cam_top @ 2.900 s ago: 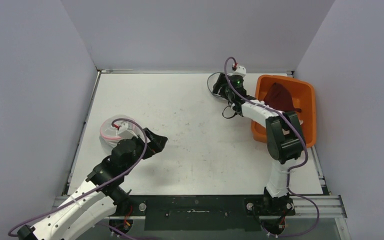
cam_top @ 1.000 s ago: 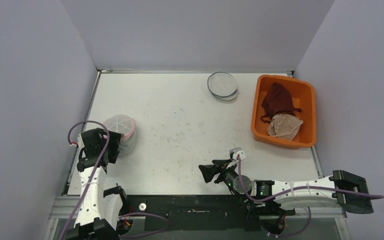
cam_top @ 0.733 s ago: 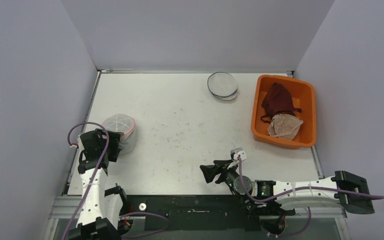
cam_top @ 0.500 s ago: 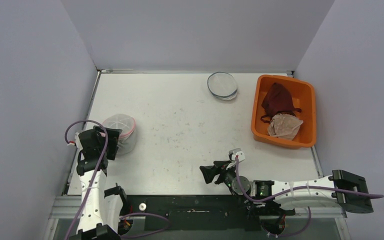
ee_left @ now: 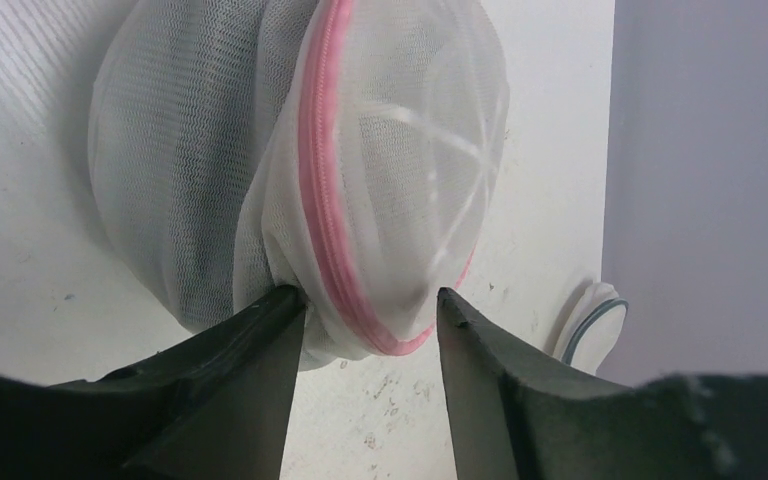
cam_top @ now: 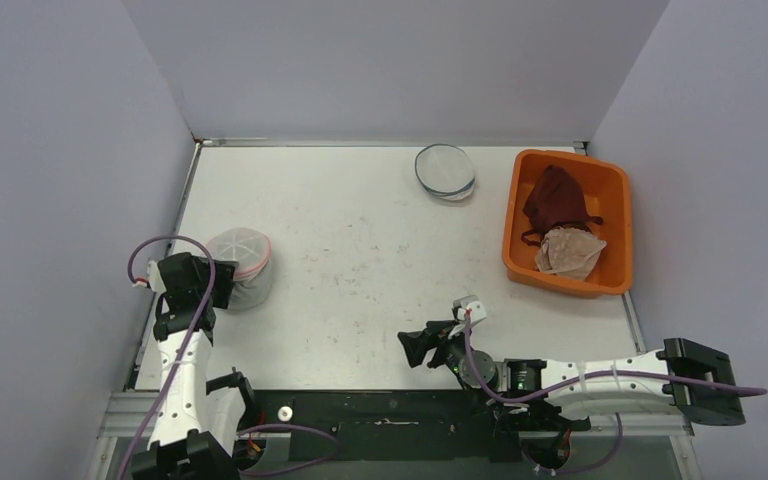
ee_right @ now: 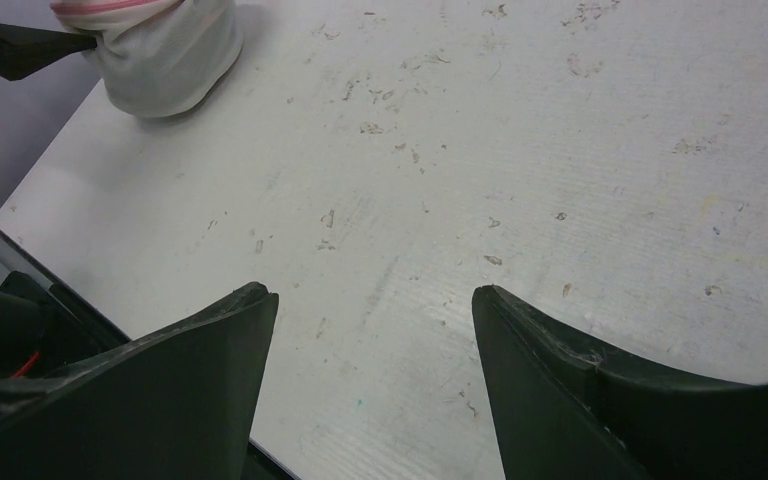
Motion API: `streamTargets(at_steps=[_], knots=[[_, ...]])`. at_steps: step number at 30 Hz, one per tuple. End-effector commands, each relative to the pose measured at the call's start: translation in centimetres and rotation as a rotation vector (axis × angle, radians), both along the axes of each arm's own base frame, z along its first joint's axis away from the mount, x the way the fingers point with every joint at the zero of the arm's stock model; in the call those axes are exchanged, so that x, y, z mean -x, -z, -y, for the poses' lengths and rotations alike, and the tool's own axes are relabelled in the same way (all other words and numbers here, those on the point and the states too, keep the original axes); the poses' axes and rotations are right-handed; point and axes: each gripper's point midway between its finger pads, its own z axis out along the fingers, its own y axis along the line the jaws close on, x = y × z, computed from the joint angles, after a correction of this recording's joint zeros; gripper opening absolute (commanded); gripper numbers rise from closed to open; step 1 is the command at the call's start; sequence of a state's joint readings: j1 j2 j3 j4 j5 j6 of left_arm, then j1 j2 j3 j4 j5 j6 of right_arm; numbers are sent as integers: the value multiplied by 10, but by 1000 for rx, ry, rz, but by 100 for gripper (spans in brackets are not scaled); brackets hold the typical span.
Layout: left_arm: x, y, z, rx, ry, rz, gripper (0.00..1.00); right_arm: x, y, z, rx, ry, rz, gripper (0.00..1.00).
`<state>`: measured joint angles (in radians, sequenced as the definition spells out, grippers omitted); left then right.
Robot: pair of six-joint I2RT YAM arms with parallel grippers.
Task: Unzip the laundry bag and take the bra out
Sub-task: Pick up the laundry bag at the center of the board.
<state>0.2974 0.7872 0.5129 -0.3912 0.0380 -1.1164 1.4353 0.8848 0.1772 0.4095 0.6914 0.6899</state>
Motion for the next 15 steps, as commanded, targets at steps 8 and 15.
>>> streamTargets(at_steps=[8,15], knots=[[-26,-39,9,-70,140,163,0,-14,-31,25,-46,160,12,74],[-30,-130,121,25,585,455,0,-21,-88,46,17,191,60,81]])
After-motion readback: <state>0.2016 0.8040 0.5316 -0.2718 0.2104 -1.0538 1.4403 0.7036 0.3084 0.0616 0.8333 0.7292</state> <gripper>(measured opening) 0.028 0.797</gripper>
